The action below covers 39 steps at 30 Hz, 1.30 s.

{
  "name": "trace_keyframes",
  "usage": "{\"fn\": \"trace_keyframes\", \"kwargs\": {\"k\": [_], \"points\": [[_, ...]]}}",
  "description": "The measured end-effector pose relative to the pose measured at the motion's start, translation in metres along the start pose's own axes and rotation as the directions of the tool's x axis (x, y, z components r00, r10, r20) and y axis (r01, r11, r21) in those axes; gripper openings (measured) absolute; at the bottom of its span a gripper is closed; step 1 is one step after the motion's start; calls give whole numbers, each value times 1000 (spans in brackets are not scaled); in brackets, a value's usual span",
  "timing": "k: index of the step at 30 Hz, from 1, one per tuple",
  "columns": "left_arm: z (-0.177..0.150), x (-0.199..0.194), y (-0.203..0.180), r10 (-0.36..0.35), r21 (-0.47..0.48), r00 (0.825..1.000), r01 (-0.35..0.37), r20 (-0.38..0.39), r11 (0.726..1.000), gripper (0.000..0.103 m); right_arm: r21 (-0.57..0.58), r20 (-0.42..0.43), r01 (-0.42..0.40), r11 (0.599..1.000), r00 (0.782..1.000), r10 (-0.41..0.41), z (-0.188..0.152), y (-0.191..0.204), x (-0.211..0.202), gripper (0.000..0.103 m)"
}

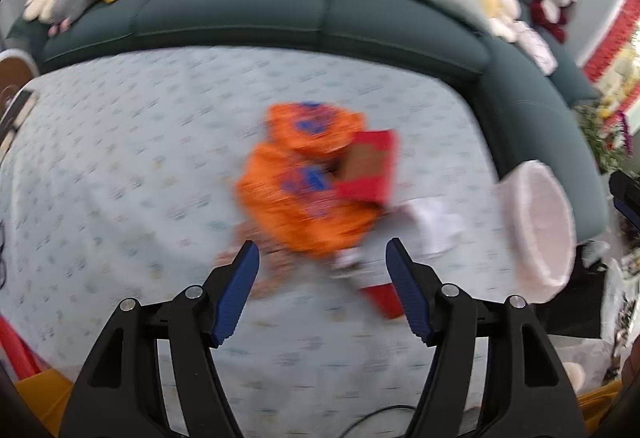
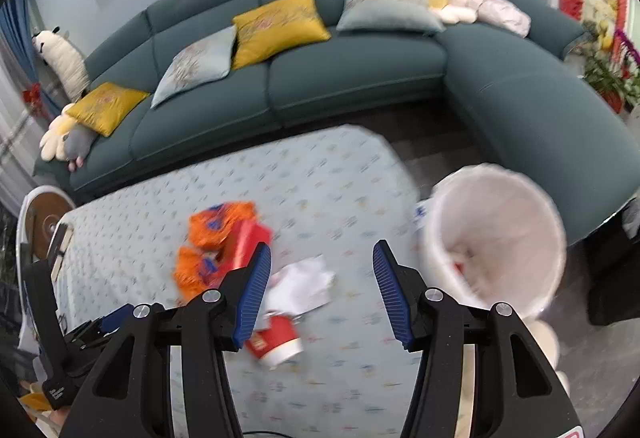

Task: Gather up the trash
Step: 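Grasp the pink scrunchie with the left gripper while the right gripper grasps the grey cloth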

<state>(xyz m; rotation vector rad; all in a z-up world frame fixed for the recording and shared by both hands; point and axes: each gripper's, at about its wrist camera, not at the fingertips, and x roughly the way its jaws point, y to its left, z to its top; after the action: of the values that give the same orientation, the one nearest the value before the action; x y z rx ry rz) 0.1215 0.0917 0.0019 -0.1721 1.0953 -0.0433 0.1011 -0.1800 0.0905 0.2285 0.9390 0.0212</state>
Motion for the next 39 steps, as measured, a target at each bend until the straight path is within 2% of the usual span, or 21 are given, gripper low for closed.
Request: {"fn": "trace_keyframes", "kwargs": {"k": [4, 7, 14, 22, 28, 30, 31, 32, 34, 39], "points": [[-12, 17, 26, 33, -34, 999, -35, -34, 999, 63, 7, -39, -31, 999, 999, 31, -23, 25, 32, 52], [-17, 34, 33, 24, -54, 998, -27, -56, 998, 63, -16, -78, -43, 999, 996, 42, -40, 38, 56, 52], [-26, 71, 54, 18, -126, 993, -32, -112, 991, 64, -72, -128, -42, 996, 991, 32, -52, 50, 88, 52], [-30, 95, 63, 23, -139, 990, -42, -137, 989, 64, -93, -175, -65, 994, 983, 48, -64, 59, 116, 52], [-32, 102, 60, 14, -109, 990, -29, -139, 994, 47, -125, -219, -85, 989, 974, 56, -75, 69, 138, 52], [-33, 102, 58, 13, -97, 990, -27, -142, 995, 38, -132, -227, -91, 987, 972, 59, -78, 73, 143, 51], [-33, 103, 57, 17, -93, 990, -30, -142, 995, 31, -135, -230, -92, 987, 971, 59, -79, 74, 145, 50], [-34, 103, 55, 9, -89, 990, -22, -141, 996, 23, -140, -233, -95, 986, 971, 60, -81, 75, 147, 48], [-33, 104, 50, 0, -86, 989, -13, -145, 996, 15, -151, -241, -98, 984, 969, 60, -84, 77, 150, 41], [-34, 103, 46, -29, -85, 987, 16, -156, 996, 11, -175, -242, -103, 979, 969, 58, -87, 80, 151, 34]]}}
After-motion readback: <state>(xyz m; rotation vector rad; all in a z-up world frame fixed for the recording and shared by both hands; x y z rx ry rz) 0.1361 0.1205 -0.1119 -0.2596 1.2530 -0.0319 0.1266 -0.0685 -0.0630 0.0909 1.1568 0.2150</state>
